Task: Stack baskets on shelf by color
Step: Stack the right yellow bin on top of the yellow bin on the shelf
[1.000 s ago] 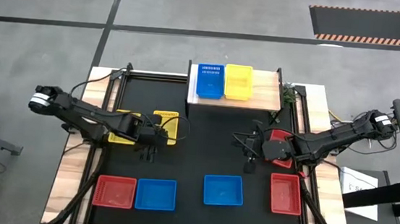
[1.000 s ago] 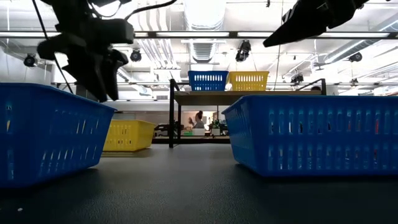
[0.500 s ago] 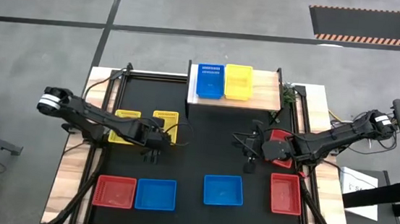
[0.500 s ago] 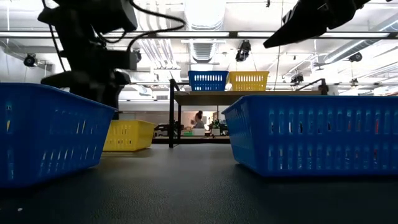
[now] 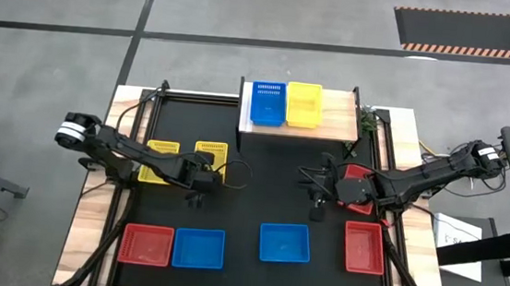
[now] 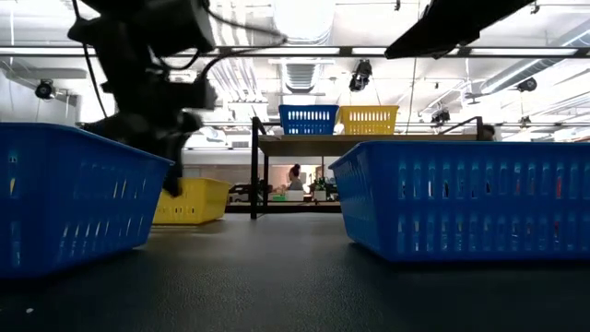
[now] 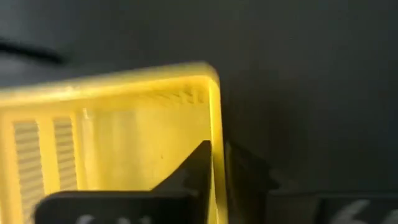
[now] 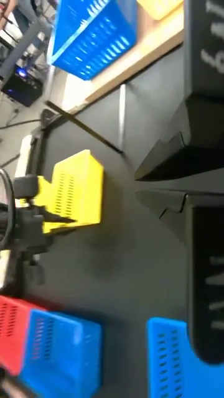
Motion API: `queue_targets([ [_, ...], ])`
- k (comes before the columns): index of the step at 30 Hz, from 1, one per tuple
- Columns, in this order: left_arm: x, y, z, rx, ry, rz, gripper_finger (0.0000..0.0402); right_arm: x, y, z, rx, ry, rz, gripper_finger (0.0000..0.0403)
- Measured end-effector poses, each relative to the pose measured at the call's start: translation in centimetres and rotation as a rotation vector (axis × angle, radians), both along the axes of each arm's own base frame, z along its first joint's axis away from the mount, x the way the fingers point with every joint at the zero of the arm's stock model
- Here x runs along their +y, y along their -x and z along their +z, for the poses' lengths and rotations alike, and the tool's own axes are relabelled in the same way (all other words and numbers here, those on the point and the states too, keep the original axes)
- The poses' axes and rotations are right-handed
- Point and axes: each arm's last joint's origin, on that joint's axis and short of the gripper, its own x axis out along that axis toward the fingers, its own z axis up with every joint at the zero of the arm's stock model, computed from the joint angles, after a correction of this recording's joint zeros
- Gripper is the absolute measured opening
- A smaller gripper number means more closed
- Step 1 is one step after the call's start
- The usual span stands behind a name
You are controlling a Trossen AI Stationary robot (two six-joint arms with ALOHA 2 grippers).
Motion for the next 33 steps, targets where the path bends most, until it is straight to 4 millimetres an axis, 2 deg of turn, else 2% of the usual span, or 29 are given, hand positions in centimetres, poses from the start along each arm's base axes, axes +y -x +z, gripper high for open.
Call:
queue_targets([
  [3, -0.1, -0.9, 0.6, -0.098, 0.021, 0.01, 0.0005, 0.0, 0.0, 0.0, -0.002, -0.004, -0.002, 0.0054],
  [11, -0.4, -2.2, 1.4, -0.281, 0.127, 0.096, 0.0008, 0.2, -0.6, -0.3, -0.02, -0.033, -0.012, 0.0121],
  [18, -0.5, -2.5, 1.6, -0.316, 0.159, 0.084, 0.001, 0.7, -2.3, -1.6, -0.025, -0.034, -0.003, 0.0169],
  [22, -0.6, -2.5, 1.5, -0.312, 0.168, 0.081, 0.0034, 1.1, -3.3, -2.0, -0.019, -0.038, 0.004, 0.0186],
  [28, -0.6, -2.5, 1.6, -0.308, 0.163, 0.057, 0.01, 1.8, -5.2, -1.6, -0.01, -0.05, 0.041, 0.0194],
  [33, -0.9, -1.6, 4.2, -0.371, 0.203, -0.104, 0.0128, 2.5, -7.4, -1.2, 0.012, -0.034, 0.056, 0.0194],
])
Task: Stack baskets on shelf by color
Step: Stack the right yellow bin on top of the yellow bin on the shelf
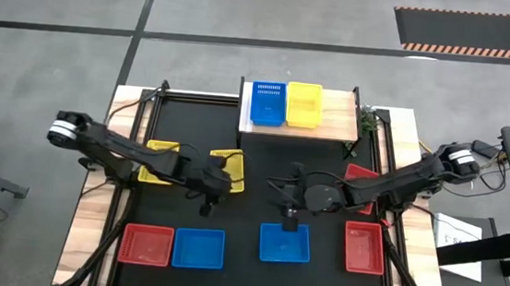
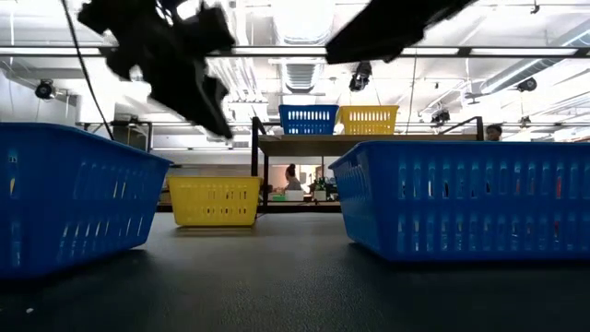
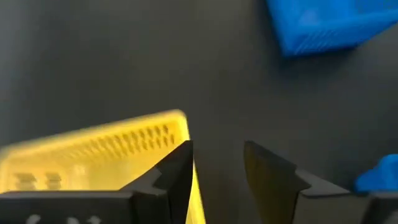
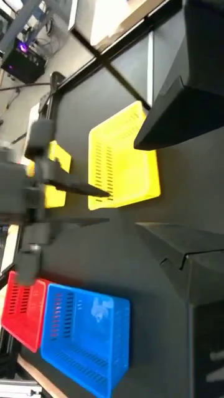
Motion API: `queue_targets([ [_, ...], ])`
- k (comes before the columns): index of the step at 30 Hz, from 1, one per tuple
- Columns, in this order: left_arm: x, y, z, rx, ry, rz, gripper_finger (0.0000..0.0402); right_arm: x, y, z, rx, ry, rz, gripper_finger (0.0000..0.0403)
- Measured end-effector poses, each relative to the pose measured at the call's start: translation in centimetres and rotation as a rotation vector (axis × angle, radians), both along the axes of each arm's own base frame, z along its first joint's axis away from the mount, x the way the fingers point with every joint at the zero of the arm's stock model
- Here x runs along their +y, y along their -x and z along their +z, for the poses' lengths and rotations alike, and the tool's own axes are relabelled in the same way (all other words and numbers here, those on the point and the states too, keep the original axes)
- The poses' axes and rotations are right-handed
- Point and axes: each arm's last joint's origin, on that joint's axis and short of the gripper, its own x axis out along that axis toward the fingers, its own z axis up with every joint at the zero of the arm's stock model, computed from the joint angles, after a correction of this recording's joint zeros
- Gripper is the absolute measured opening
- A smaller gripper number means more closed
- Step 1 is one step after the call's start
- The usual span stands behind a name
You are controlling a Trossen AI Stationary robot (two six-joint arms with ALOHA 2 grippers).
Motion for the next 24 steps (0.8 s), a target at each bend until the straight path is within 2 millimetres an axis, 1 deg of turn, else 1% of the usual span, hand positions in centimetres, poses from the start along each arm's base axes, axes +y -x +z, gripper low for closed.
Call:
queue_targets([
  [4, 0.4, 2.1, 2.7, -0.147, -0.098, -0.064, 0.013, 0.7, -2.6, 0.4, 0.051, -0.005, 0.032, 0.0194],
  [7, 0.7, 4.1, 4.8, -0.31, -0.192, -0.127, 0.013, 1.0, -5.1, 0.5, 0.1, -0.001, 0.021, 0.0194],
  [10, 1.1, 6.5, 6.0, -0.445, -0.259, -0.163, 0.013, 0.7, -7.7, 0.2, 0.157, 0.006, -0.008, 0.0194],
  [13, 1.4, 8.5, 6.0, -0.563, -0.26, -0.149, 0.013, 0.2, -10.1, -0.7, 0.21, -0.003, -0.007, 0.0194],
  [18, 1.8, 11.2, 4.5, -0.661, -0.274, -0.143, 0.013, -1.2, -13.7, -2.5, 0.244, -0.02, 0.026, 0.0194],
  [22, 2.0, 12.6, 3.8, -0.716, -0.271, -0.134, 0.013, -2.5, -15.4, -4.2, 0.298, 0.003, 0.011, 0.0194],
  [24, 2.1, 13.0, 3.9, -0.741, -0.268, -0.128, 0.013, -3.1, -16.0, -4.9, 0.325, 0.005, 0.007, 0.0194],
])
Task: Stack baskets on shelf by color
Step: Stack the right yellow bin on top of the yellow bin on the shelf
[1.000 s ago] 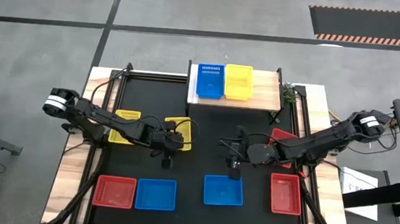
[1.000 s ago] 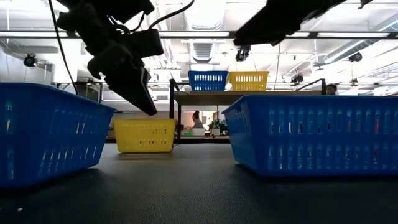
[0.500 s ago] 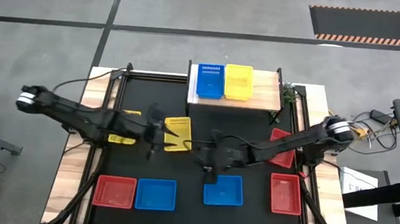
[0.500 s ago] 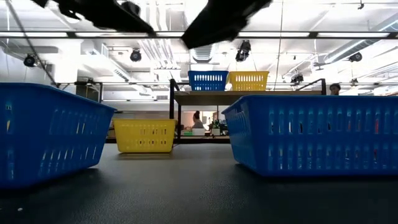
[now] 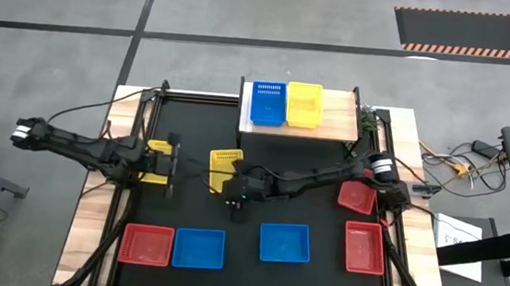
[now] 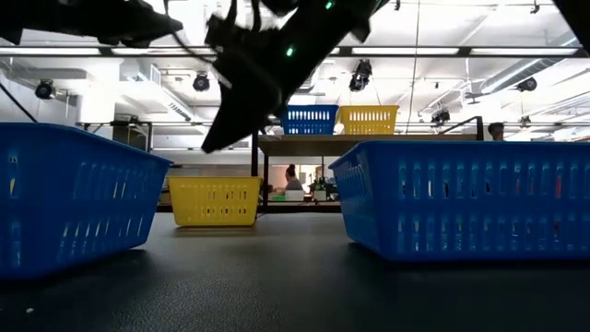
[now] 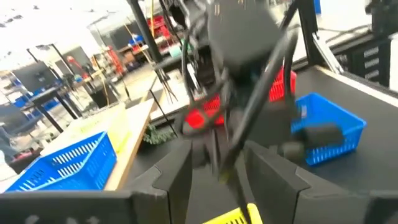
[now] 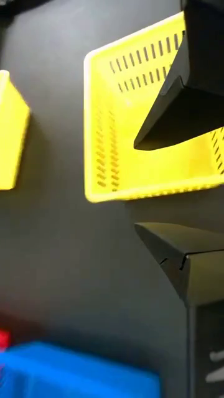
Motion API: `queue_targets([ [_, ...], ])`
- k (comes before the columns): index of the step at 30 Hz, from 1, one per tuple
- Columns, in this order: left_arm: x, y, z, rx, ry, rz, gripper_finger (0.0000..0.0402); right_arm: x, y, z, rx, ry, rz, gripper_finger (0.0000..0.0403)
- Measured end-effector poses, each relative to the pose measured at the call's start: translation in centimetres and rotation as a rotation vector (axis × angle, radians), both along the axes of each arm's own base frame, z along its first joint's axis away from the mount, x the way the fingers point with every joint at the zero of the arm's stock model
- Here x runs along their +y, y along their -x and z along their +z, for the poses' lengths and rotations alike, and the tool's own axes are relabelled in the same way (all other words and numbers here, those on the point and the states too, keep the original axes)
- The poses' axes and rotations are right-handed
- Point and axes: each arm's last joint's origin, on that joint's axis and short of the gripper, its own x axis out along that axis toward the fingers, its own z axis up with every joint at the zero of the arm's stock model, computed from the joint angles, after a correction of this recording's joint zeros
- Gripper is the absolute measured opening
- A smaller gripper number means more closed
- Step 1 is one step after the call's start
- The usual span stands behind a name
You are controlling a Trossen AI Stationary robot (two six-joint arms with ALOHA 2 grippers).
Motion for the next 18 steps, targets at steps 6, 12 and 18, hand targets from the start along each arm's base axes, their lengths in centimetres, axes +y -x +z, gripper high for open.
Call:
queue_targets([
  [6, 0.1, 0.6, -0.1, -0.019, 0.013, 0.0, 0.013, -1.7, -0.7, -1.7, 0.043, -0.023, -0.001, 0.0194],
  [12, 0.1, 0.6, -0.1, -0.03, 0.005, -0.001, 0.013, -2.3, -0.7, -2.3, 0.065, -0.079, 0.031, 0.0194],
  [18, 0.1, 0.5, 0.2, -0.066, -0.018, -0.001, 0.013, -2.4, -0.7, -2.6, 0.07, -0.074, 0.038, 0.0191],
])
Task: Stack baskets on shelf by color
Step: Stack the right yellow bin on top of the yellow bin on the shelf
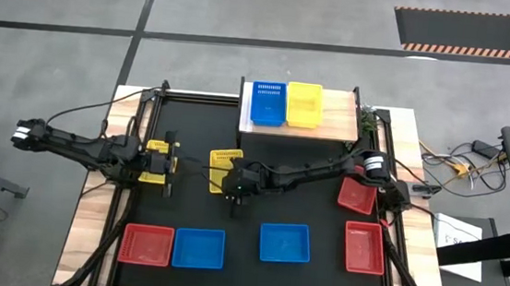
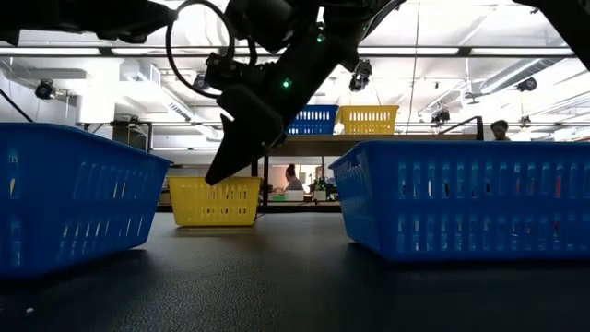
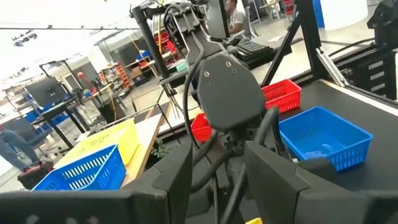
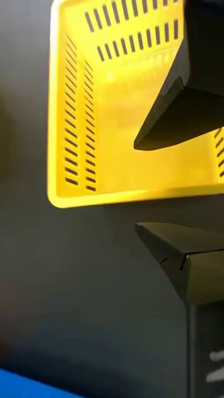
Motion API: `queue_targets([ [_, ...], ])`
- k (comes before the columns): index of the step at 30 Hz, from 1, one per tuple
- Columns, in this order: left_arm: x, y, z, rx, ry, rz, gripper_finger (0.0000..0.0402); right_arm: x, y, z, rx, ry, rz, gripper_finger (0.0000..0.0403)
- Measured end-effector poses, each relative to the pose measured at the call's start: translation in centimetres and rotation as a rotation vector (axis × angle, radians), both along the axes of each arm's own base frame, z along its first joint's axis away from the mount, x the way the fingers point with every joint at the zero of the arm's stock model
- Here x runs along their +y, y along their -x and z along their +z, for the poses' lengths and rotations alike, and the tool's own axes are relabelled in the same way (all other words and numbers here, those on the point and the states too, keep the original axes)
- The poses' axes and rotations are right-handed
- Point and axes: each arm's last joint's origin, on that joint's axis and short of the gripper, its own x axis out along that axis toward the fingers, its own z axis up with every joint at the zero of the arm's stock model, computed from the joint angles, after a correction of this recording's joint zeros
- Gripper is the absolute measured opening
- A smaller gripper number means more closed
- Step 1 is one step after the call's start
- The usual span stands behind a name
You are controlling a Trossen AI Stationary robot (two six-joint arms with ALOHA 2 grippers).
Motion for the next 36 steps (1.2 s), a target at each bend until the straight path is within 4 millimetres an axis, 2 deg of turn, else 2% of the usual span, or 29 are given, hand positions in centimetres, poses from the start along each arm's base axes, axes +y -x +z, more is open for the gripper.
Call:
queue_targets([
  [4, 0.0, 0.0, 0.1, -0.011, -0.017, 0.0, 0.013, -0.1, 0.0, -0.1, 0.002, -0.014, 0.021, 0.0166],
  [10, 0.0, -0.1, 0.5, -0.057, -0.035, 0.002, 0.013, -0.2, -0.3, -1.5, 0.011, -0.003, 0.029, 0.0112],
  [17, 0.0, -0.1, 1.0, -0.111, -0.03, 0.002, 0.013, -0.1, -0.3, -2.0, 0.032, 0.006, 0.077, 0.0022],
  [20, 0.0, -0.1, 1.1, -0.123, -0.018, 0.003, 0.013, -0.1, -0.2, -1.9, 0.041, 0.028, 0.103, 0.0012],
  [26, 0.0, 0.0, 1.5, -0.161, 0.032, 0.004, 0.013, 0.2, 0.5, 0.7, 0.025, 0.053, 0.144, 0.0009],
  [30, 0.0, 0.0, 1.7, -0.183, 0.035, 0.005, 0.013, 0.7, 1.5, 3.5, 0.001, 0.051, 0.175, 0.0009],
  [36, 0.0, -0.1, 2.0, -0.221, 0.04, 0.006, 0.013, 2.8, 3.8, 8.3, -0.051, 0.049, 0.223, 0.0008],
])
